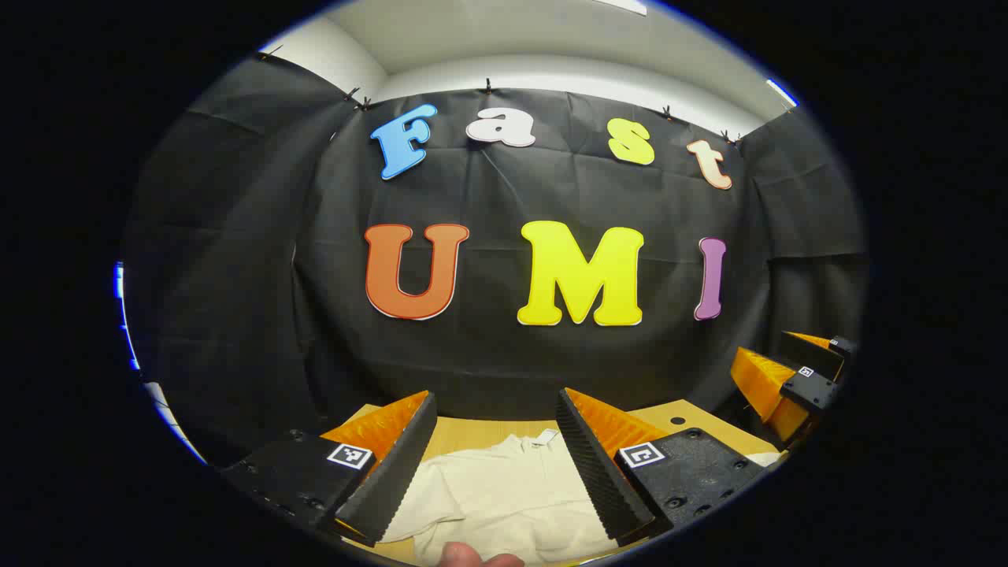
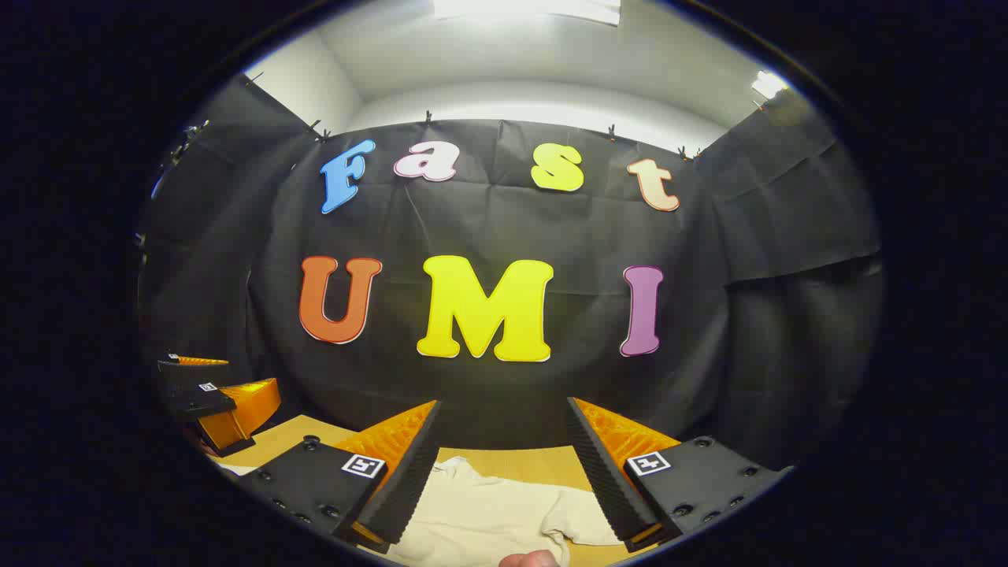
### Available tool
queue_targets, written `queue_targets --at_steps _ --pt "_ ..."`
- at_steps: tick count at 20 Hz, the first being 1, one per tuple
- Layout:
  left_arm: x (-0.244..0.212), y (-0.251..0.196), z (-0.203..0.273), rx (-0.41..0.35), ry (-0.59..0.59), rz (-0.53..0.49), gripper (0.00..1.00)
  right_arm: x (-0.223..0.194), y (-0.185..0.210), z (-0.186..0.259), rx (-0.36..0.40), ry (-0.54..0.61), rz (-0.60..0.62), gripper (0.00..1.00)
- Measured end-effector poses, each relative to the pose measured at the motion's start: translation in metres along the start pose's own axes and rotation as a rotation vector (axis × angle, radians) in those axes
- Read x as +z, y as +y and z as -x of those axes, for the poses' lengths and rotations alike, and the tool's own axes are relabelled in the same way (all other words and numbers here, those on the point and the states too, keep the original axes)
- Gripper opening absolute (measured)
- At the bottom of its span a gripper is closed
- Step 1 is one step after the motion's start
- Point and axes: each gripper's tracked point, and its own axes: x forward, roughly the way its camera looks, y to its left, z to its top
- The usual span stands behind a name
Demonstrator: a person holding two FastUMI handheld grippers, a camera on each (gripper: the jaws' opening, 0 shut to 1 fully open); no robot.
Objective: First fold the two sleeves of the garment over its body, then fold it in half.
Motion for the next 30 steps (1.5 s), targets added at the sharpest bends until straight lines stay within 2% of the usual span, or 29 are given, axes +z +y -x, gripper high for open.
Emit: queue_targets --at_steps 13,30 --pt "0.012 0.003 0.007 -0.011 -0.035 -0.021 0.98 -0.002 0.002 0.006 -0.017 -0.001 -0.019 0.95" --pt "0.007 -0.008 0.0 0.003 -0.036 -0.045 0.98 -0.012 -0.023 -0.005 -0.015 0.014 -0.007 0.95"
